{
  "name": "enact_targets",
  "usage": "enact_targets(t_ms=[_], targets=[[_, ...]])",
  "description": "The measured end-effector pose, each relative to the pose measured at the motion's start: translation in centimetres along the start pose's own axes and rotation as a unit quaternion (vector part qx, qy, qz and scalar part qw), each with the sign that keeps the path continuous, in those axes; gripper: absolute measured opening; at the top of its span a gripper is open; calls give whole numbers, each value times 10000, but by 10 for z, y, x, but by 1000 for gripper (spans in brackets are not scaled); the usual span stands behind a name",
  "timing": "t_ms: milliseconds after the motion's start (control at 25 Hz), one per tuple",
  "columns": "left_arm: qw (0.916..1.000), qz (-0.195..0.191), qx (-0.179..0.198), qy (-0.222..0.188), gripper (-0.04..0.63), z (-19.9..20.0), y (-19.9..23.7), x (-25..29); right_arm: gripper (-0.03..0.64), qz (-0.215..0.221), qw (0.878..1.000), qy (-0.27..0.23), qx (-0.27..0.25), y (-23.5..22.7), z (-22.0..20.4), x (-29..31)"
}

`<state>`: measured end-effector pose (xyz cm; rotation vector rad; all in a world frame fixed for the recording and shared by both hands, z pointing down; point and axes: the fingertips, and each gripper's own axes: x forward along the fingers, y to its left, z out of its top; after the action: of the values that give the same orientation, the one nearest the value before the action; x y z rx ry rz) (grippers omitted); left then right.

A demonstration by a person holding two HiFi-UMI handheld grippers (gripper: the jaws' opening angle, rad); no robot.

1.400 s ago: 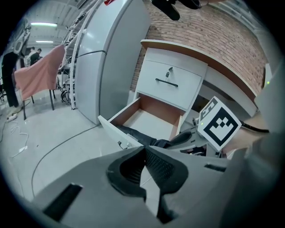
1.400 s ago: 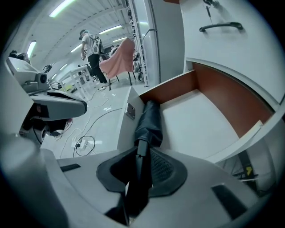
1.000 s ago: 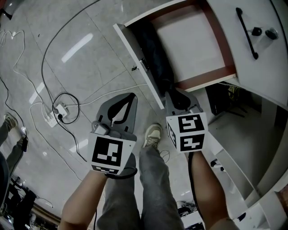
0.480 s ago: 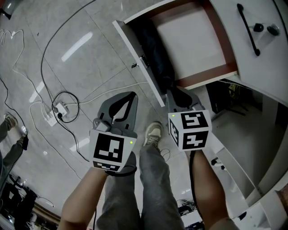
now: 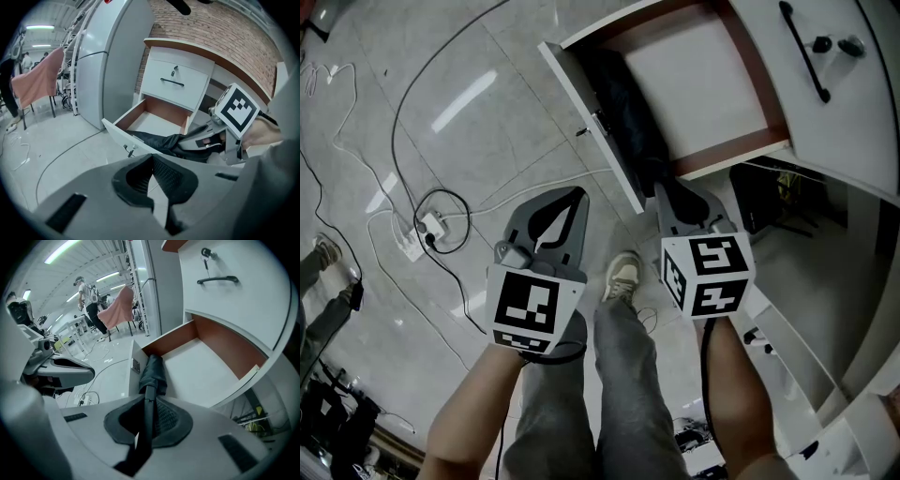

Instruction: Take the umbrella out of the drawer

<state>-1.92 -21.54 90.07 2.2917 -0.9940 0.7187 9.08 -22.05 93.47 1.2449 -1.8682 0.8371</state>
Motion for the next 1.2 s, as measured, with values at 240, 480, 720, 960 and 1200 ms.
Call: enact_targets(t_ms=[240,480,720,960,1200], targets=[[9999,-25,87,-107,8,18,-13,-21,15,-13,9996,-259,-81,5,19,-31],[9994,-127,26,-333,8,57,-32,-63,14,9,9989,-456,-70,20,37,-81],[9982,-84,169,-565,8,103,-49,-109,15,80,9963,-851,-26,38,84,-152],[9963,23,334,-795,8,161,-65,-170,15,76,9911,-1328,9,58,141,-244],[9915,83,711,-1086,8,237,-87,-229,15,35,9803,-1973,-59,71,210,-343]])
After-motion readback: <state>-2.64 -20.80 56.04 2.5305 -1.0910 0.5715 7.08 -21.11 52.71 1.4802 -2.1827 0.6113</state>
